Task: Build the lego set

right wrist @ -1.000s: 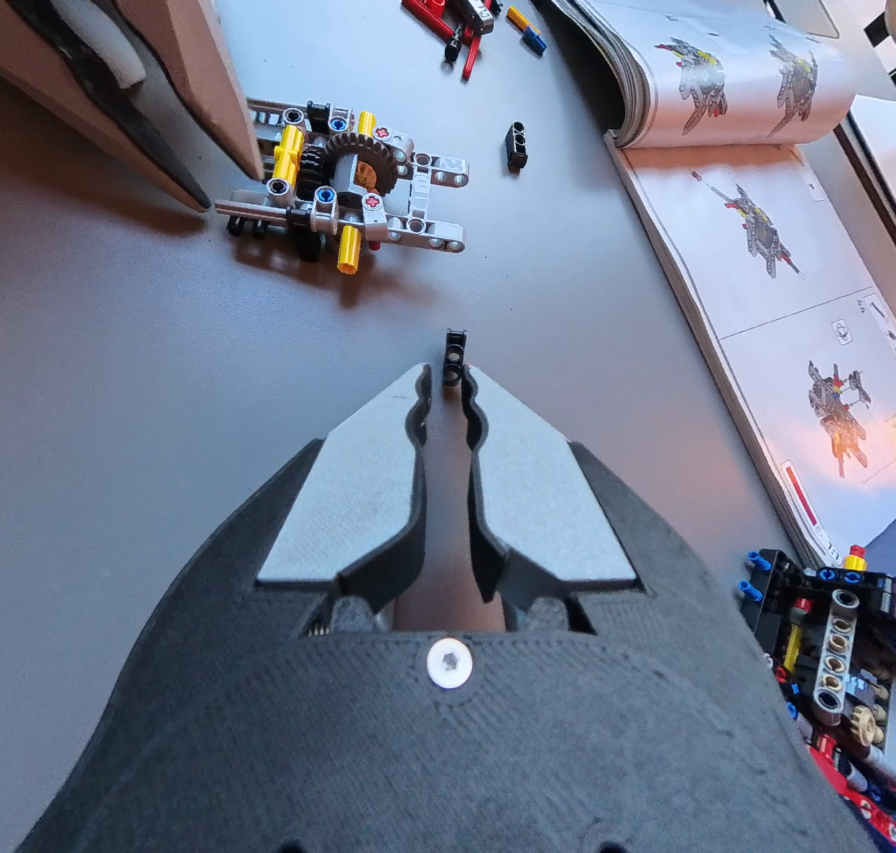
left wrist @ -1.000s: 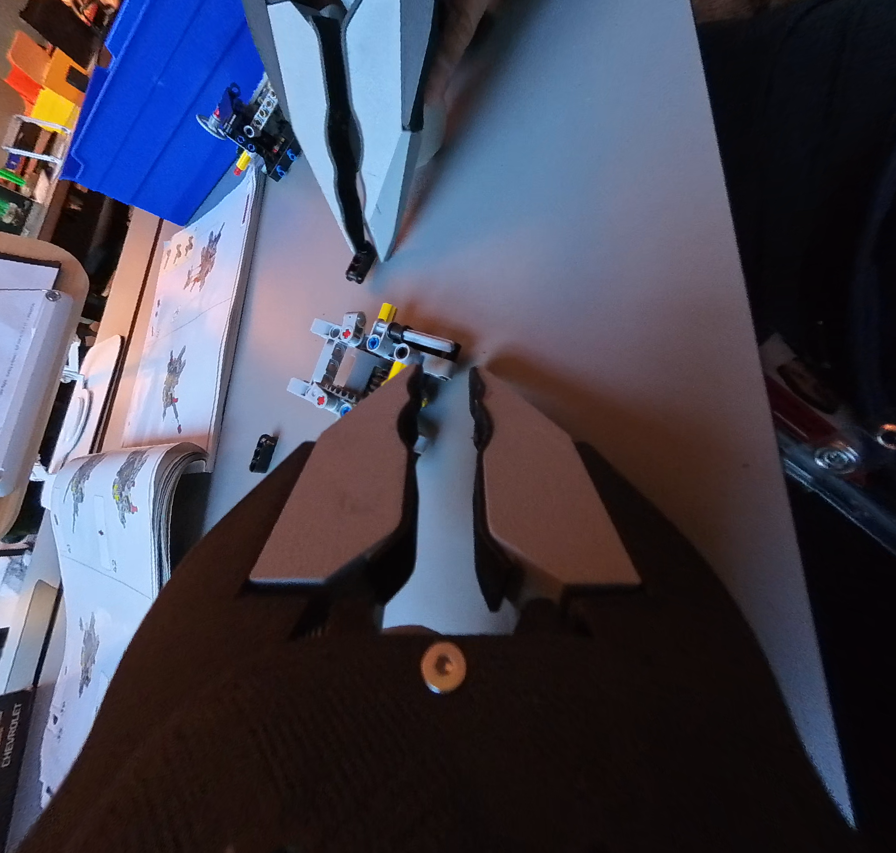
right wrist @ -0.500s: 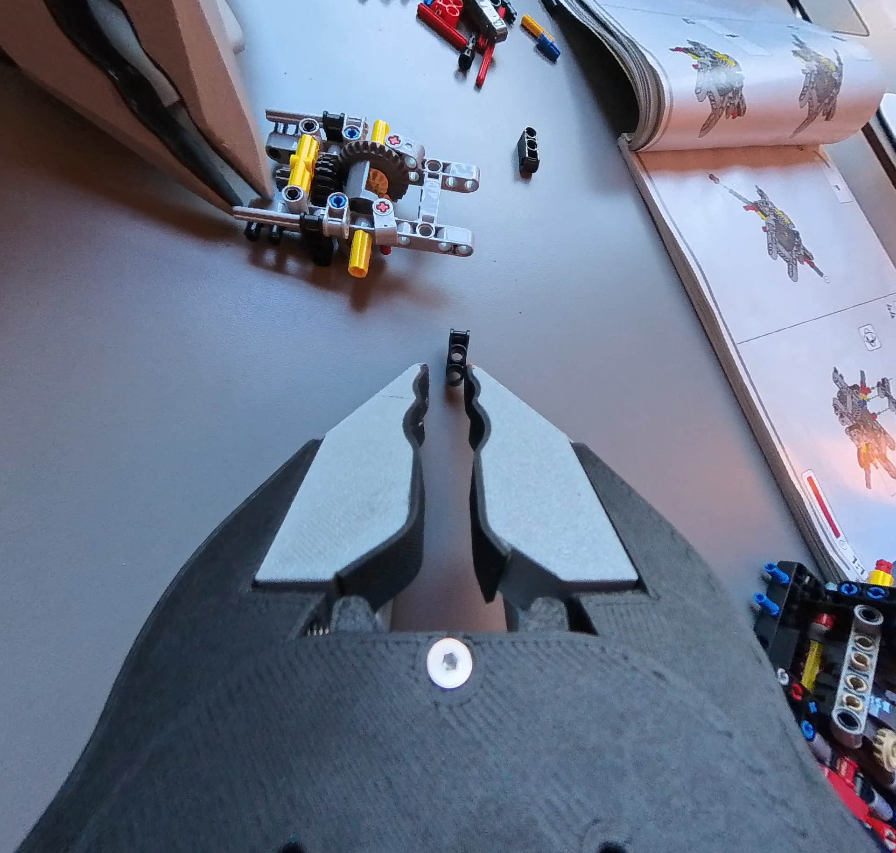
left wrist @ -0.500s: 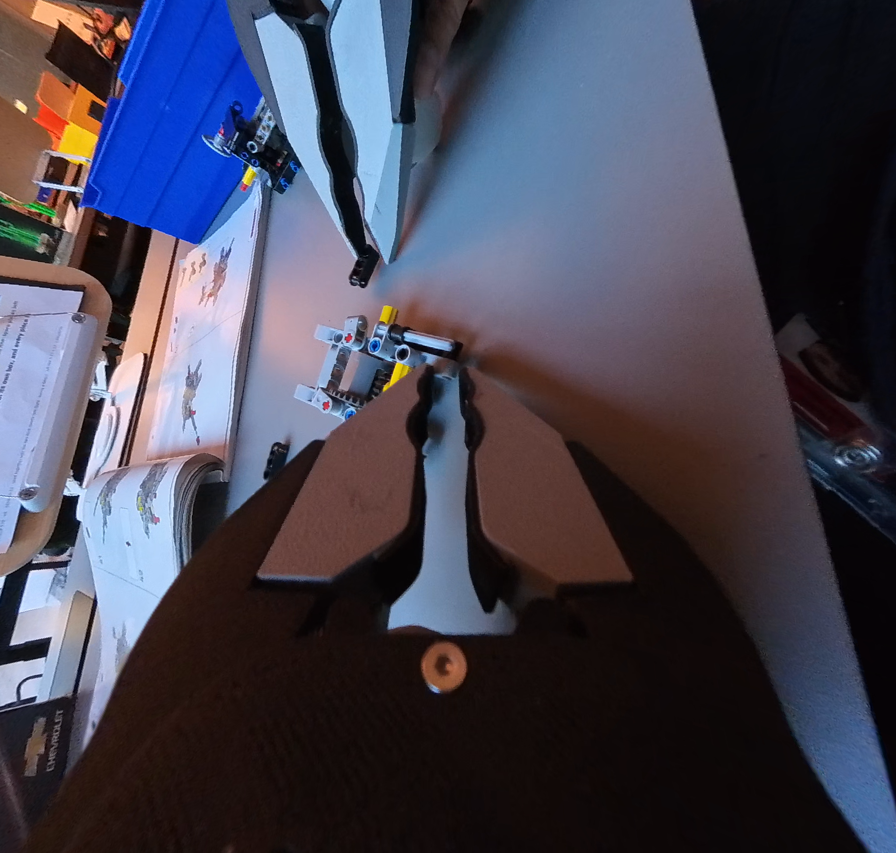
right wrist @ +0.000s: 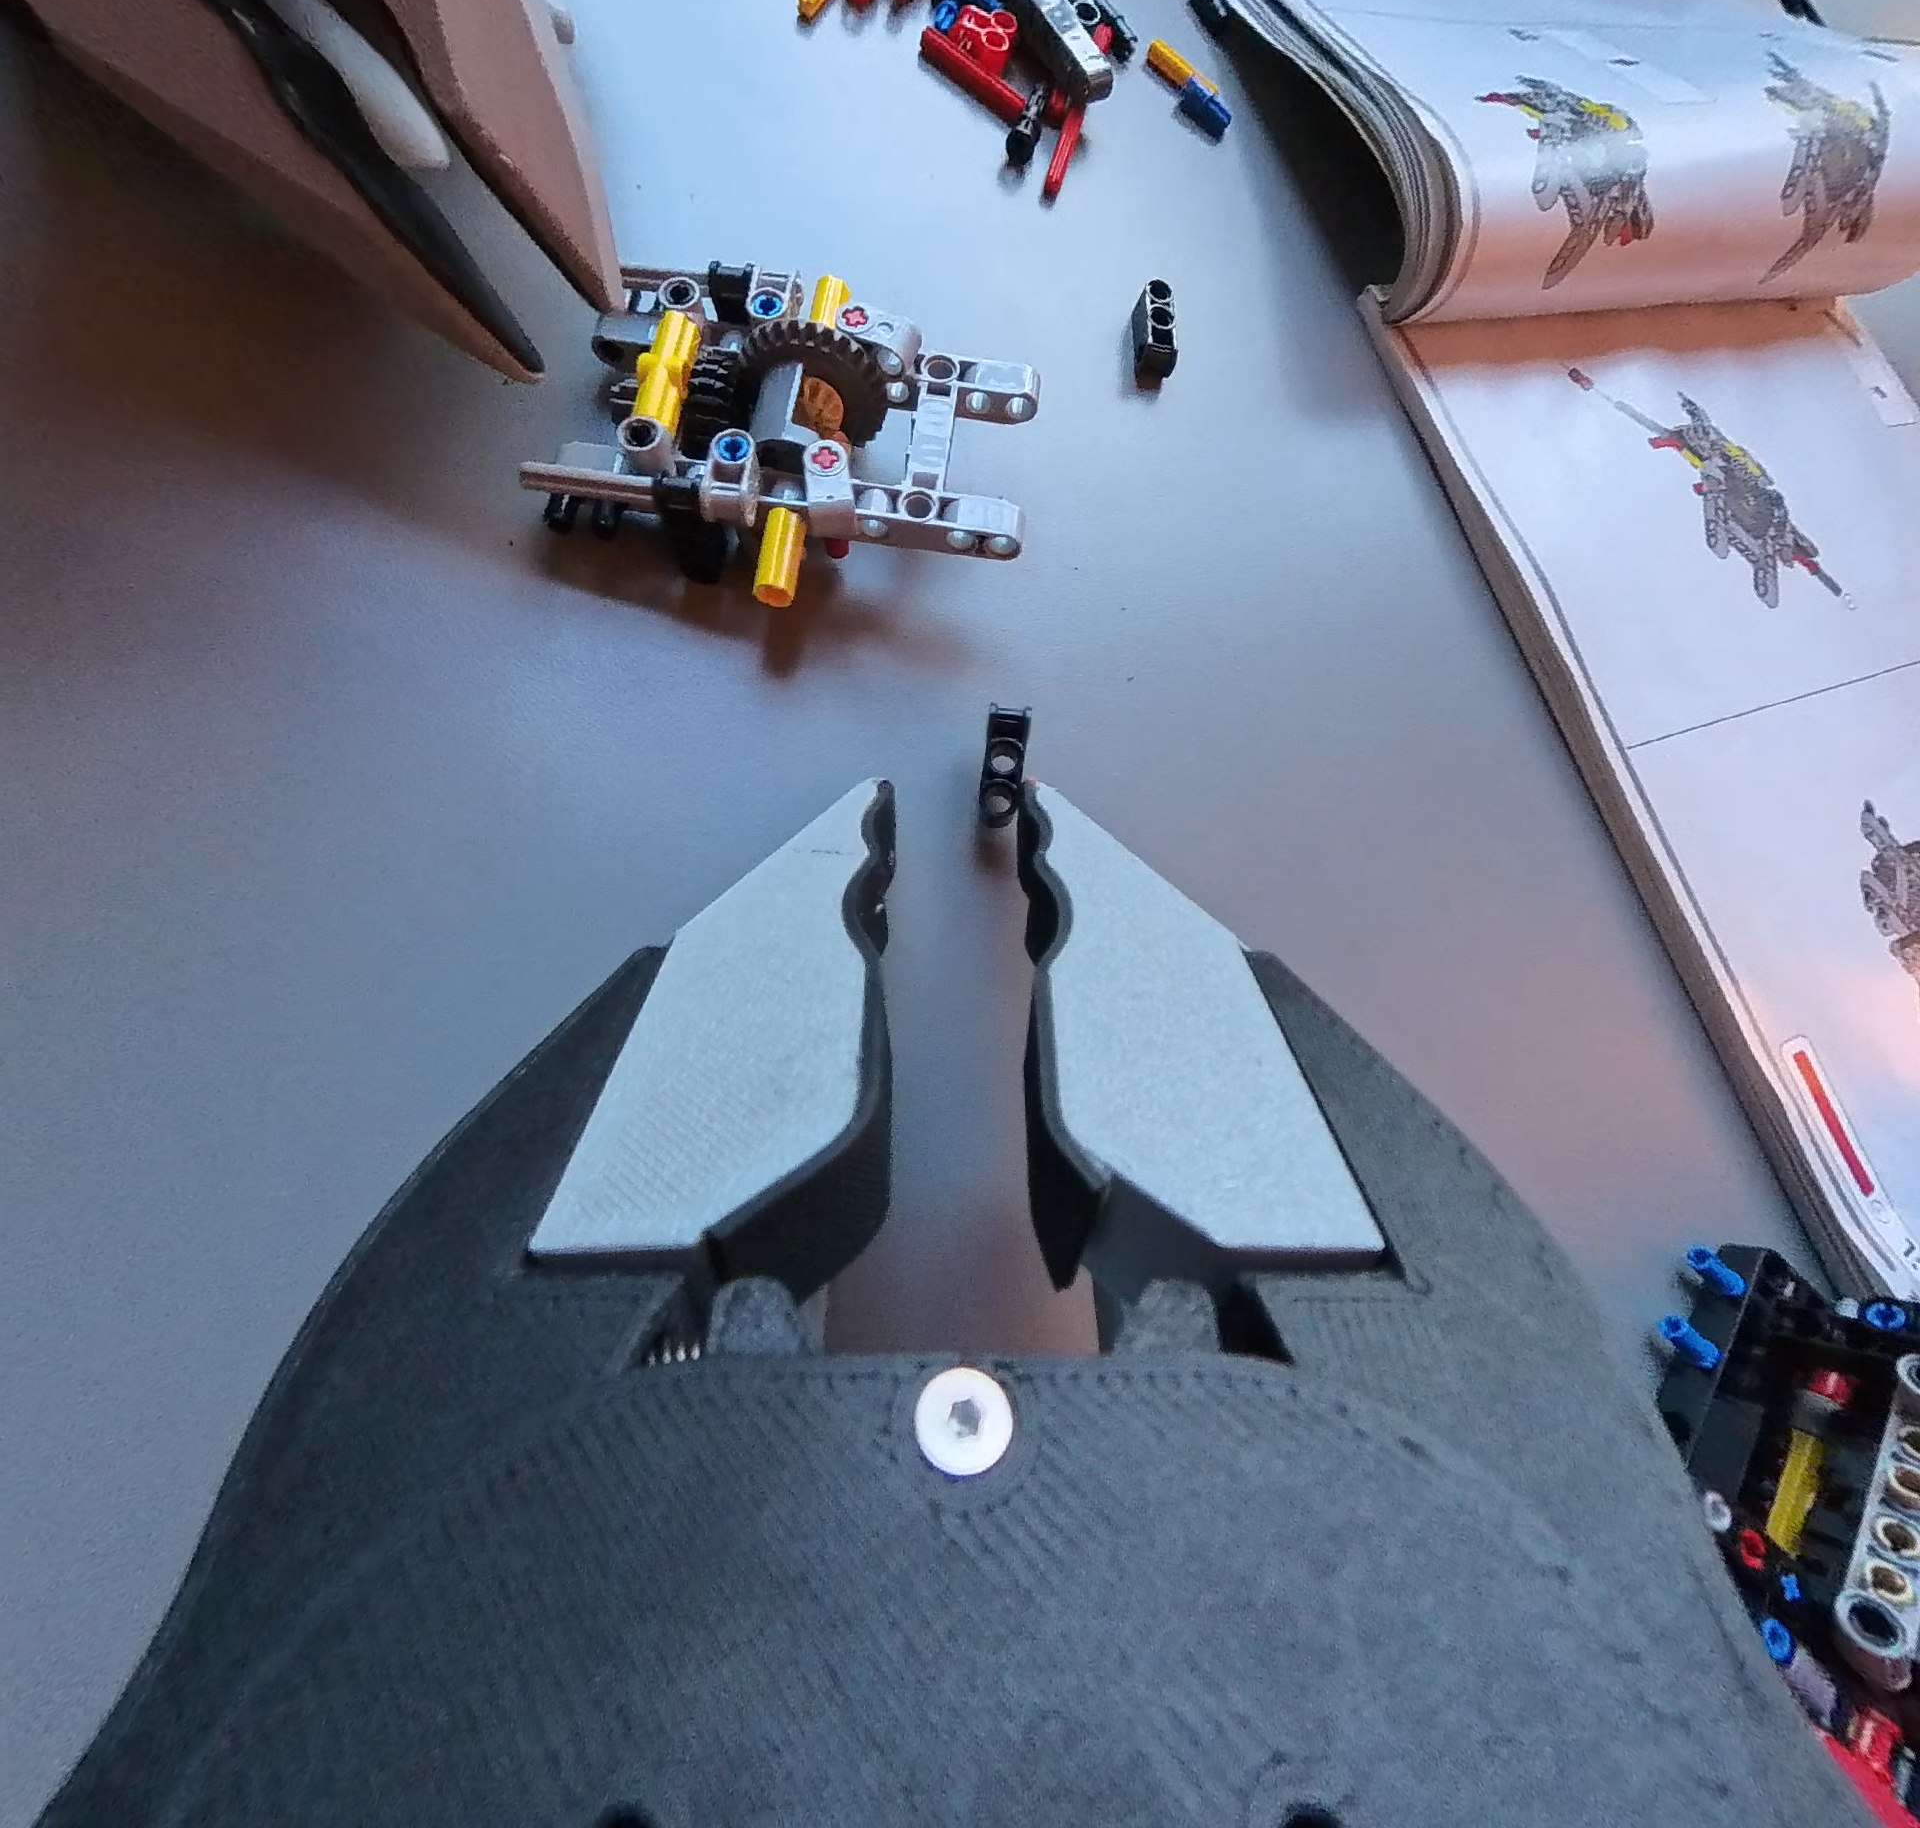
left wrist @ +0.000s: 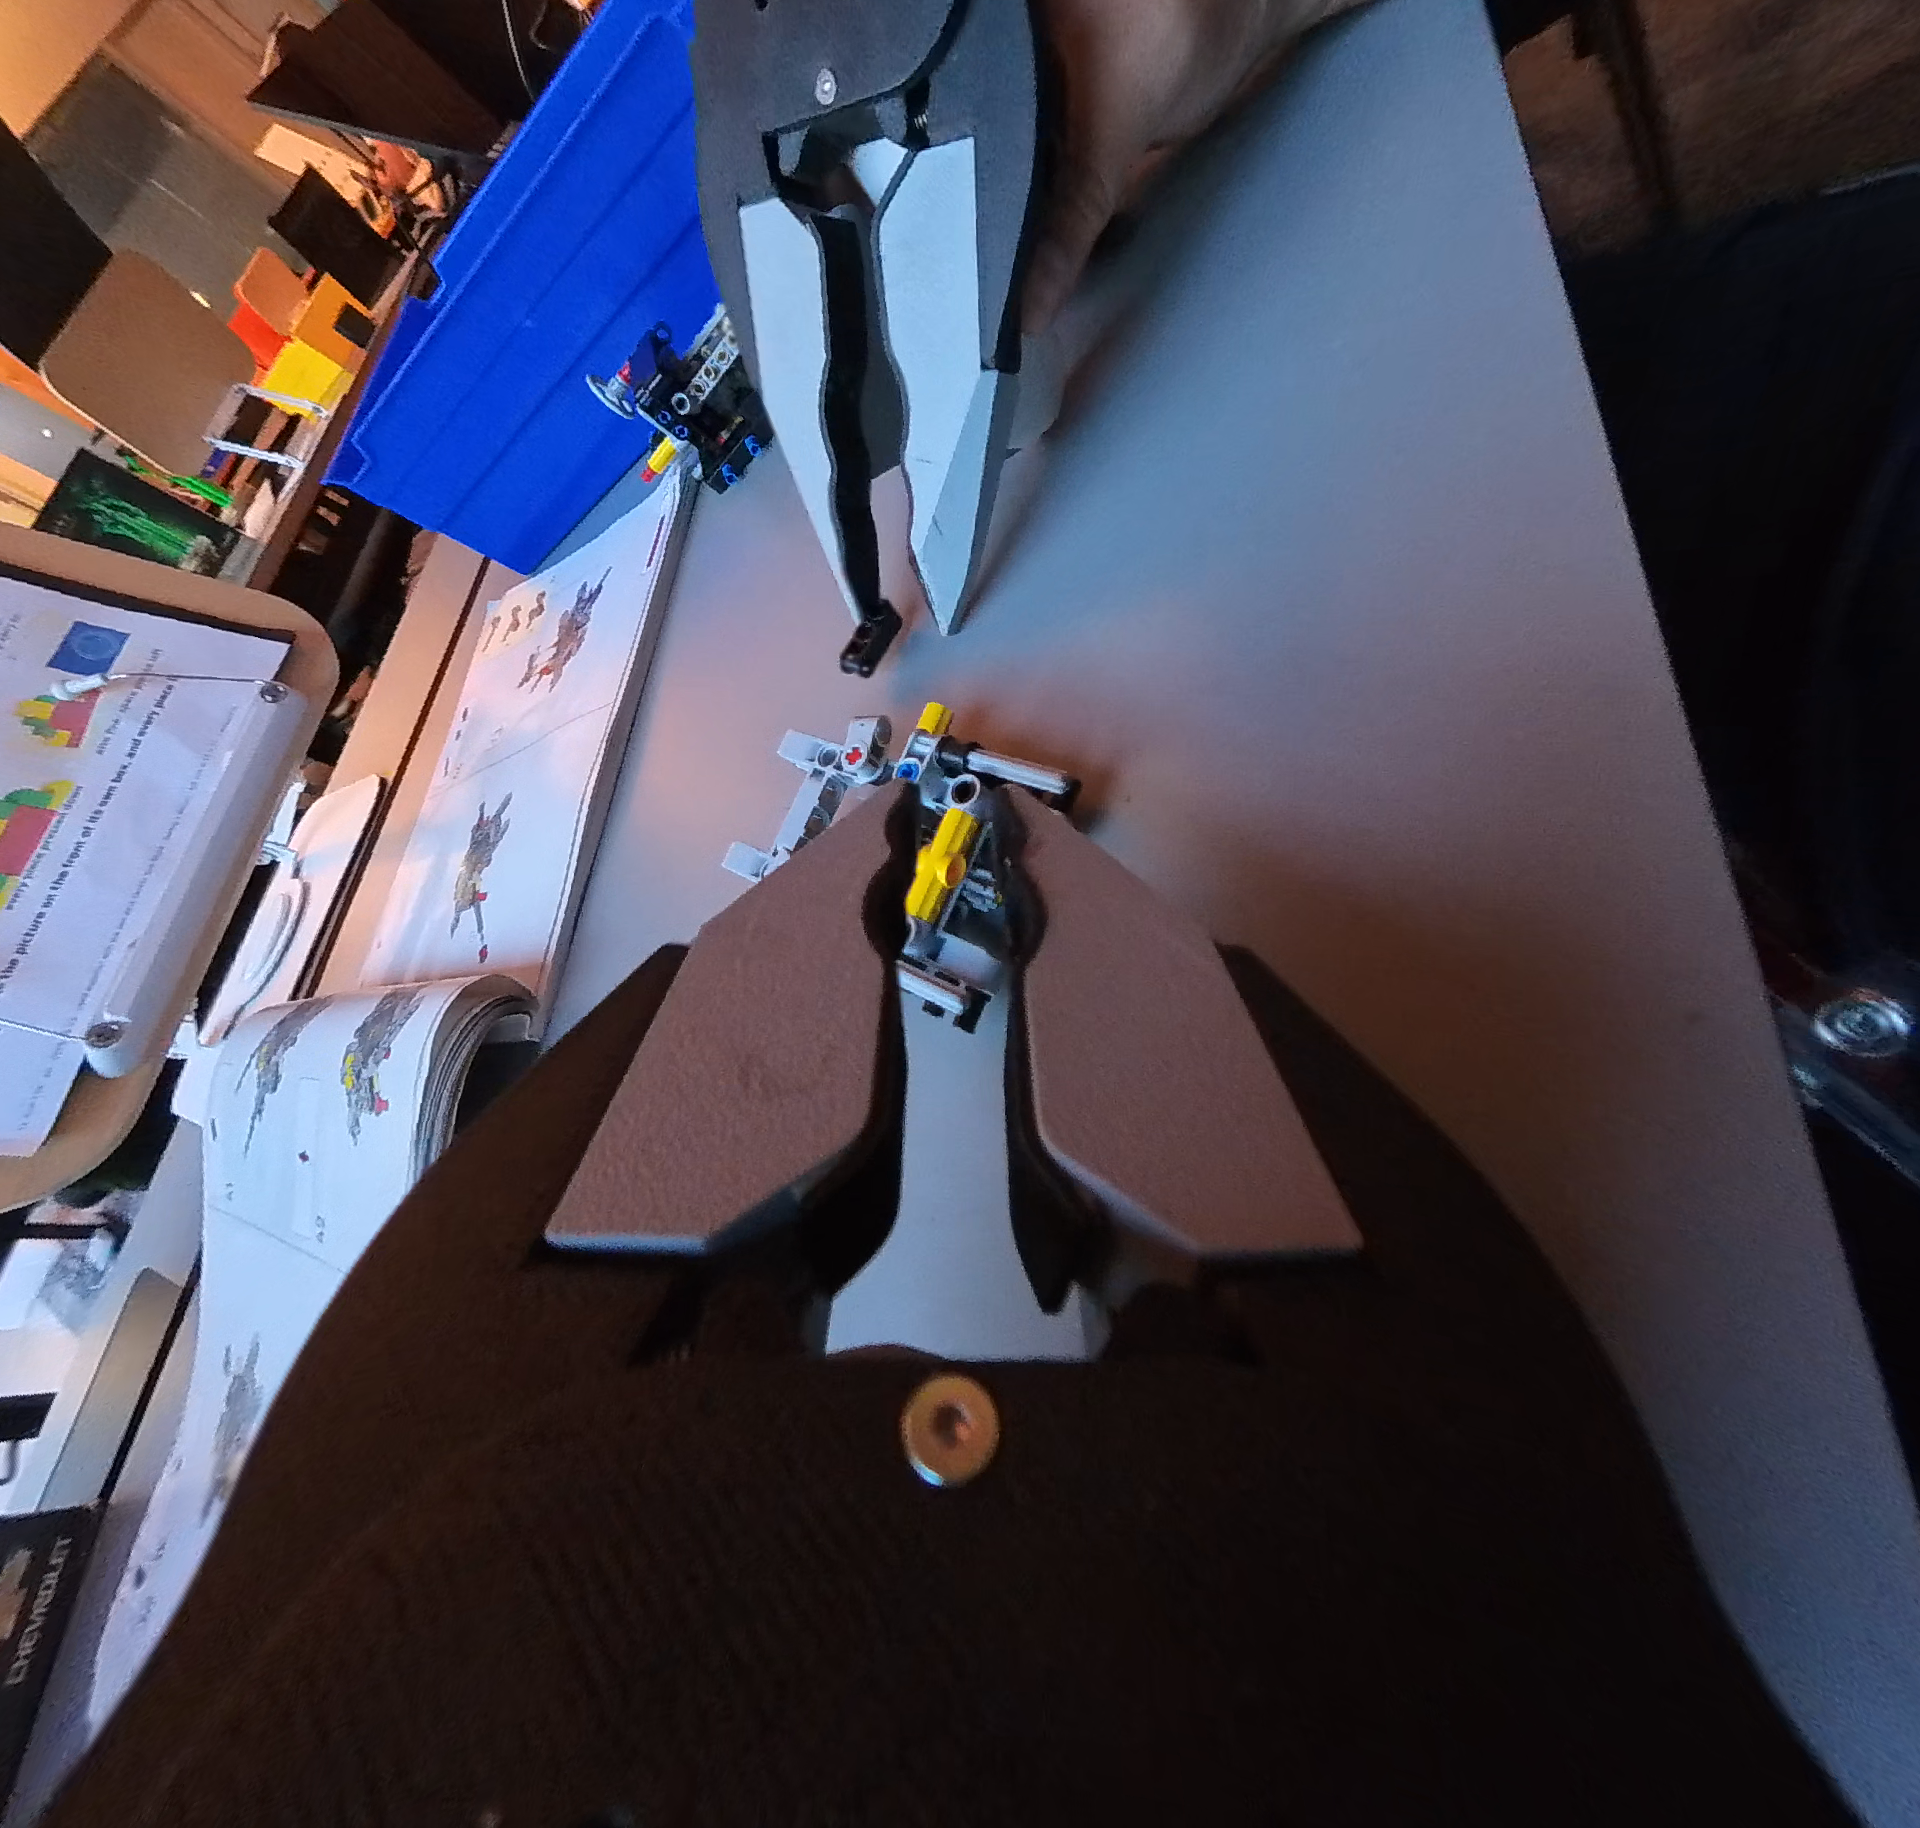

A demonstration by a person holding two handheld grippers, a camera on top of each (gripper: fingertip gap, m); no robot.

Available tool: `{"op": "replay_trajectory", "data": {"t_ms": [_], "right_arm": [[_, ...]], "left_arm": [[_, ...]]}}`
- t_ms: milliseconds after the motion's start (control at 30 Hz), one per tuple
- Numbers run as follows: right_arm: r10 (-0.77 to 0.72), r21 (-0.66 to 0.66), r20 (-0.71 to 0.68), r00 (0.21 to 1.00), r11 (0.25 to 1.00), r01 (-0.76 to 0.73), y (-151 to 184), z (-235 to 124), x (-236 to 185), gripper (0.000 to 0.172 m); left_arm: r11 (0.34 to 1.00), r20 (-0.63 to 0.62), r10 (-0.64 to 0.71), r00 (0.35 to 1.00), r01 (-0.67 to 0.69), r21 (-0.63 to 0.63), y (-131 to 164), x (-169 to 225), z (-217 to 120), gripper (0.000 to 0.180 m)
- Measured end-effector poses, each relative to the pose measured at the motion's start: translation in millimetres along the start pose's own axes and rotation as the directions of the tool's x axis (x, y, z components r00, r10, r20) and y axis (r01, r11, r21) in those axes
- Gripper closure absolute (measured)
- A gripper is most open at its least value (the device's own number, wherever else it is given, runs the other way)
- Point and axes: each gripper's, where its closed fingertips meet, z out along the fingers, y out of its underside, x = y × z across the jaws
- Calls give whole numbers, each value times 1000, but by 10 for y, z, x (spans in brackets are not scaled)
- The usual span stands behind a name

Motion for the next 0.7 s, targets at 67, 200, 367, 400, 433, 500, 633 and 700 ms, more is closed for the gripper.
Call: {"op": "replay_trajectory", "data": {"t_ms": [67,200,367,400,433,500,633,700], "right_arm": [[11,2,4,1000,1000,-11,-7,10,24,147],[32,29,14,999,999,-32,-44,-1,50,145],[33,-4,18,999,999,-33,-5,31,42,146],[28,-5,7,1000,1000,-28,-5,34,49,146],[24,-2,-3,1000,1000,-24,-8,30,58,145],[17,9,-16,1000,1000,-17,-21,18,66,142],[26,47,-33,999,999,-25,-56,-27,91,140],[54,17,-11,998,998,-54,-8,-7,91,142]], "left_arm": [[1000,13,26,1000,-26,-10,10,12,7,170],[996,30,74,997,-73,-45,53,41,21,170],[998,51,55,997,-53,-41,55,-1,-6,172],[998,50,49,998,-47,-40,54,-7,-8,172],[998,49,44,998,-43,-39,54,-10,-9,173],[998,45,43,998,-41,-40,57,-7,-6,173],[996,36,60,998,-58,-63,87,13,20,174],[995,34,75,997,-73,-74,100,29,31,175]]}}
